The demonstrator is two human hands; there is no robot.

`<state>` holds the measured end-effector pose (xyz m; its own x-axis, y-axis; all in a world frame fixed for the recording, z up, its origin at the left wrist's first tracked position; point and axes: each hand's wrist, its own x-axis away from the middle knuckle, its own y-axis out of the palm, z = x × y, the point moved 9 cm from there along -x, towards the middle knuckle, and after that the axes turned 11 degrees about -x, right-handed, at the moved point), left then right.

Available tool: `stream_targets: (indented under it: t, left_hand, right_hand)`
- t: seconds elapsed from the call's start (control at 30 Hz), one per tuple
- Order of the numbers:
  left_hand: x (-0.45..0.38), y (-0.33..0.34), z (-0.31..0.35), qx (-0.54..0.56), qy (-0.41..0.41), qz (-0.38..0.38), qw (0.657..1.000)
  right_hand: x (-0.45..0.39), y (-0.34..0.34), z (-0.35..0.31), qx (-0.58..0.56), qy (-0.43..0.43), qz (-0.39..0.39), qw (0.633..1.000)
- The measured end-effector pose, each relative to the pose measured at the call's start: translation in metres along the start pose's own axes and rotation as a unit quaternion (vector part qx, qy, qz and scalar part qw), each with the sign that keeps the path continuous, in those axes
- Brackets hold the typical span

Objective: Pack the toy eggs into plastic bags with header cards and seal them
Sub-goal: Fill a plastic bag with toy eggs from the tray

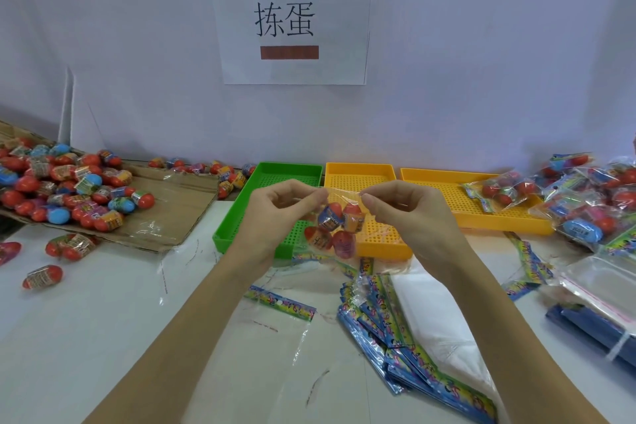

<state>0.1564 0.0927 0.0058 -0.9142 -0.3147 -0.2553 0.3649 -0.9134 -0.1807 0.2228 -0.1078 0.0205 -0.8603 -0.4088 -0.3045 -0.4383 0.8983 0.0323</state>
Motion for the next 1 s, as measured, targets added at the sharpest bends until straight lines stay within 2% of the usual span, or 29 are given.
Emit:
stream_targets:
  t: [0.17, 0.27, 0.33, 0.43, 0.5, 0.63, 0.73, 0.8, 0.87, 0.93, 1.0]
  left_hand:
    - [0.002, 0.009, -0.003, 0.095, -0.030, -0.003, 0.995]
    - [0.003, 0.003, 0.003, 0.071, 0.003, 0.022, 0.997]
    - [0.003, -0.004, 0.008, 0.047, 0.033, 0.048, 0.997]
    - [0.003, -0.009, 0.007, 0.037, 0.038, 0.074, 0.996]
    - [0.002, -0.009, 0.005, 0.028, 0.031, 0.084, 0.996]
    - [0.002, -0.005, 0.000, 0.056, -0.004, 0.064, 0.996]
    - [0.003, 0.010, -0.012, 0.187, -0.073, 0.000, 0.980]
    - [0.005, 0.018, -0.017, 0.241, -0.108, -0.004, 0.964]
    - [0.005, 0.015, -0.016, 0.188, -0.083, 0.022, 0.979]
    - [0.007, 0.011, -0.008, 0.128, -0.036, 0.043, 0.990]
    - [0.008, 0.009, -0.006, 0.102, -0.020, 0.059, 0.993]
  right_hand:
    - [0.000, -0.005, 0.006, -0.093, 0.010, 0.064, 0.994]
    - [0.003, -0.004, 0.005, -0.135, -0.013, 0.102, 0.986]
    - [0.003, 0.001, 0.012, -0.153, 0.024, 0.093, 0.984]
    - [0.004, 0.016, 0.027, -0.148, 0.133, 0.046, 0.979]
    - [0.006, 0.021, 0.028, -0.152, 0.143, 0.028, 0.978]
    - [0.006, 0.010, 0.016, -0.141, 0.071, 0.056, 0.986]
    - [0.007, 0.006, 0.014, -0.138, 0.054, 0.086, 0.985]
    - [0.007, 0.007, 0.008, -0.093, 0.010, 0.099, 0.991]
    - [0.009, 0.004, -0.005, 0.017, -0.065, 0.124, 0.990]
    - [0.012, 0.004, -0.018, 0.134, -0.140, 0.134, 0.972]
    - [0.013, 0.007, -0.020, 0.191, -0.167, 0.125, 0.959]
